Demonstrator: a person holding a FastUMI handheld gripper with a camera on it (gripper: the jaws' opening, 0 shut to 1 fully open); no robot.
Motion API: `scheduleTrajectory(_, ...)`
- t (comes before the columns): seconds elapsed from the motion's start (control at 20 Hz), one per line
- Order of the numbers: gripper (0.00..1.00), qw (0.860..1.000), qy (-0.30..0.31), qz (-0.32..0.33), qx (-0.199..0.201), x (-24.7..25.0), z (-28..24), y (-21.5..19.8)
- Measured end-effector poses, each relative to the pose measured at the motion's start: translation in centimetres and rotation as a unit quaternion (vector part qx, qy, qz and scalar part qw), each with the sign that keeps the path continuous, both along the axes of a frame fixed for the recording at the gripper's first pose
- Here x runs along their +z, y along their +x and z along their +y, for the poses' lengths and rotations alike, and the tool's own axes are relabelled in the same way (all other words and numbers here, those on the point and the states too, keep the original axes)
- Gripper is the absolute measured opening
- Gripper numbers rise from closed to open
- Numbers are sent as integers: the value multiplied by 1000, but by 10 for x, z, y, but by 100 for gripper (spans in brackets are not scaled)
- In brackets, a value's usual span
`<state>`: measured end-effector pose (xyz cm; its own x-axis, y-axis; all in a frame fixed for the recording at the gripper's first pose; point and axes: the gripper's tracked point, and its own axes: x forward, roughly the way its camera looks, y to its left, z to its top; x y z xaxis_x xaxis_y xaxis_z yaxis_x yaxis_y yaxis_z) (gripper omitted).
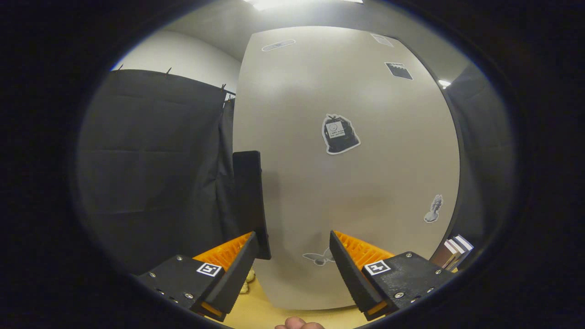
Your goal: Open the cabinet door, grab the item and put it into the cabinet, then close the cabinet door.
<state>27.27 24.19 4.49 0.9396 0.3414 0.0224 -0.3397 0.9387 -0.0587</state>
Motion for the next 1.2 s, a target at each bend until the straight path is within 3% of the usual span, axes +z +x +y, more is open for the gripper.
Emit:
scheduleTrajectory(0.6,96,999,8,4,-45,-1,-1,17)
scheduleTrajectory(1.0,96,992,35,21,-117,-12,-53,-20)
scheduleTrajectory(1.2,96,990,12,16,-143,-16,-80,-28)
